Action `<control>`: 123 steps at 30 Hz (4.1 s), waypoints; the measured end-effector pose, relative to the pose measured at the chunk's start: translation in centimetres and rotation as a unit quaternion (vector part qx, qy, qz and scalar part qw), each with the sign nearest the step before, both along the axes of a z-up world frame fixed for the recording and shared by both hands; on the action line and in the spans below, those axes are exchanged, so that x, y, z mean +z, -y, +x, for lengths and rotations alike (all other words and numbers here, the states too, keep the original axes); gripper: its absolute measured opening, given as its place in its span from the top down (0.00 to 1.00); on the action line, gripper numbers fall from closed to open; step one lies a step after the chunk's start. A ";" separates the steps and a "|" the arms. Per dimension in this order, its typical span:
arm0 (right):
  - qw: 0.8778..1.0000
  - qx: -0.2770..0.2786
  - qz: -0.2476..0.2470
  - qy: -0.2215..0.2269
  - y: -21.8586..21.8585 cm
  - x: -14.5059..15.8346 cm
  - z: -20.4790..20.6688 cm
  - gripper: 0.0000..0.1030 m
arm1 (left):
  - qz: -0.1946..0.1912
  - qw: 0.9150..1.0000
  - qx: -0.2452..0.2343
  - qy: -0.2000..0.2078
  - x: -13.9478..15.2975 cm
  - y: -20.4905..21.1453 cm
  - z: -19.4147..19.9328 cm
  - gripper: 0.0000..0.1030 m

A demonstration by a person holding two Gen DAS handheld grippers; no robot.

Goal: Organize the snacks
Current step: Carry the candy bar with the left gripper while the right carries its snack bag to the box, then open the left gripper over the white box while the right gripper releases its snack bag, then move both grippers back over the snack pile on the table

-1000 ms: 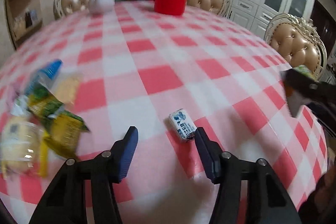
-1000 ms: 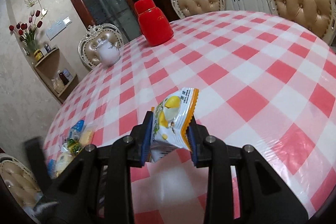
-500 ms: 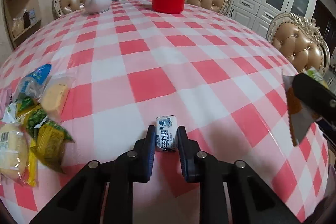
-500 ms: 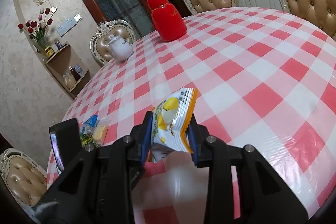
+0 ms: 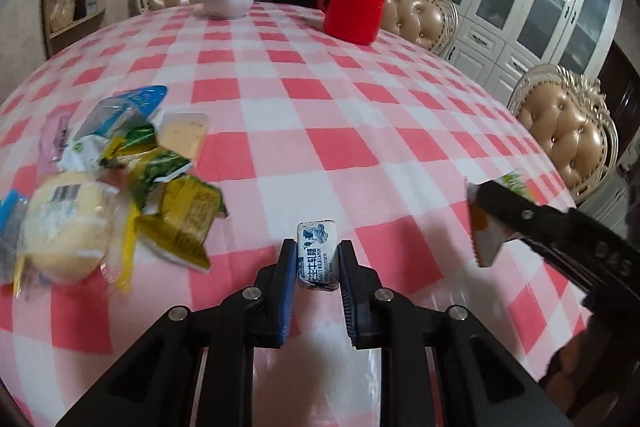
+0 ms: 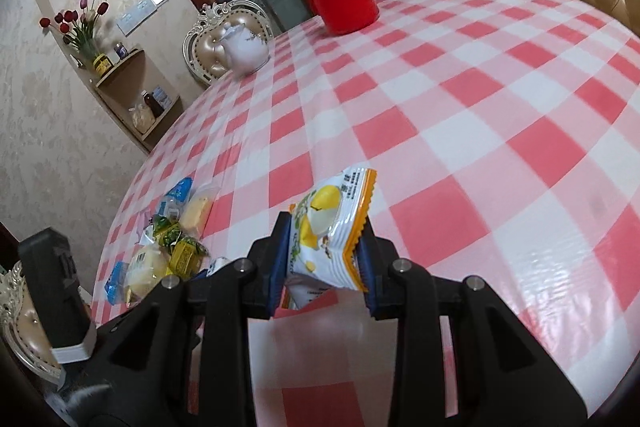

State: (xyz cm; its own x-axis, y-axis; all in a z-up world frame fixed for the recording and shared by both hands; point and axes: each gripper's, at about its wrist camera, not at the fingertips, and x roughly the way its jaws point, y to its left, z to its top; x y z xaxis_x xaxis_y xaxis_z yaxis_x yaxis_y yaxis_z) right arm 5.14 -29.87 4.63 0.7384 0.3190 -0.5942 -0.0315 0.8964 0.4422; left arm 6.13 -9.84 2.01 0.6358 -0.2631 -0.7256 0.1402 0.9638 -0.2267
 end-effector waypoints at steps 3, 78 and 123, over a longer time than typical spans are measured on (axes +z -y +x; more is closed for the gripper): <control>1.000 -0.001 0.009 0.000 0.0 -0.2 -0.1 0.66 | 0.000 1.000 0.012 0.015 0.5 -0.6 -1.4 0.79; 0.938 -0.254 -0.231 -0.053 26.1 1.7 -35.8 0.66 | 0.011 0.899 -0.434 0.061 1.2 30.1 -32.9 0.79; 0.992 0.112 -0.055 -0.017 -15.3 -1.1 0.6 0.21 | -0.059 0.939 0.317 0.122 1.8 -26.1 -4.1 0.12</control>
State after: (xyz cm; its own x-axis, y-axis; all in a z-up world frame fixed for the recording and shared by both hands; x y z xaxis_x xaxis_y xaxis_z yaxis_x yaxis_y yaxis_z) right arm 5.71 -14.54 3.56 0.6352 0.4046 -0.6579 -0.2210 0.9114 0.3471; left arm 2.02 16.24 3.79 0.8357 0.1544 -0.5270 -0.3905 0.8418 -0.3726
